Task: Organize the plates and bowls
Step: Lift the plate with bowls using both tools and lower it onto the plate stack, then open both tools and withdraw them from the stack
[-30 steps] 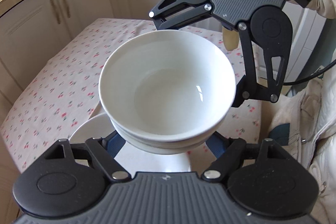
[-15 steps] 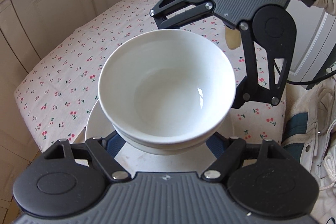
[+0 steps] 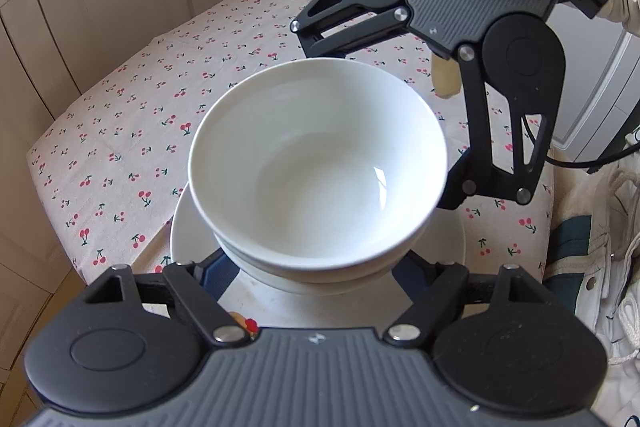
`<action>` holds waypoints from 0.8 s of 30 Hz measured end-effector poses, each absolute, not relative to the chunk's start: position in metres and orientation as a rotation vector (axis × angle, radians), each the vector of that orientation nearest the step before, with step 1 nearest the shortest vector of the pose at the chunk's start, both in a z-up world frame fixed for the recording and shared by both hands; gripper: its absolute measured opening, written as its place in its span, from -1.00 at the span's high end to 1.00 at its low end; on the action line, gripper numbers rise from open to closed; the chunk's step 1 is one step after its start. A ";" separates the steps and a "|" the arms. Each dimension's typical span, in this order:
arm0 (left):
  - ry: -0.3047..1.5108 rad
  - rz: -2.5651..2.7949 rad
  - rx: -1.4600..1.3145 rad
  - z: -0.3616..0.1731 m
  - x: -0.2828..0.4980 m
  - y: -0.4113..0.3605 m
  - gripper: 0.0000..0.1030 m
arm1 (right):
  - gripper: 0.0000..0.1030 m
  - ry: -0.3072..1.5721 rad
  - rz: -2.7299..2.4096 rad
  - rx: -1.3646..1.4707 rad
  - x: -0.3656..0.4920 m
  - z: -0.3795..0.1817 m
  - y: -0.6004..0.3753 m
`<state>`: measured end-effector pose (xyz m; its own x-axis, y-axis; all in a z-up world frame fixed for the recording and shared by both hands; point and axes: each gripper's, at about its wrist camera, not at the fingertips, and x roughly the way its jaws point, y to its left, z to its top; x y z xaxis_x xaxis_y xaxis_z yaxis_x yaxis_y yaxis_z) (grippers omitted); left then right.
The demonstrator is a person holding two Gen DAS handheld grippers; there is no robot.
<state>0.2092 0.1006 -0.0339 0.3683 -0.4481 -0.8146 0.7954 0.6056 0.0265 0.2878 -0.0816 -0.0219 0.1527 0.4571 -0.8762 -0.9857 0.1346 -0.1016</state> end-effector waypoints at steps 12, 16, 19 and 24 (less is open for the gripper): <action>0.853 -0.824 0.439 -0.034 0.210 0.098 -0.60 | -0.81 0.841 1.202 -0.810 0.291 -0.026 -0.081; 0.832 -0.808 0.443 -0.033 0.206 0.098 -0.64 | -0.83 0.828 1.191 -0.816 0.290 -0.028 -0.081; 0.816 -0.785 0.430 -0.031 0.203 0.099 -0.73 | -0.91 0.822 1.186 -0.803 0.288 -0.028 -0.083; 0.765 -0.714 0.398 -0.025 0.184 0.104 -0.83 | -0.96 0.780 1.148 -0.772 0.278 -0.019 -0.096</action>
<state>0.1842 0.1044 -0.0248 0.5072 -0.4368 -0.7429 0.7108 0.6995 0.0740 0.2782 -0.0958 -0.0186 0.2233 0.4800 -0.8484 -0.9656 0.2279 -0.1252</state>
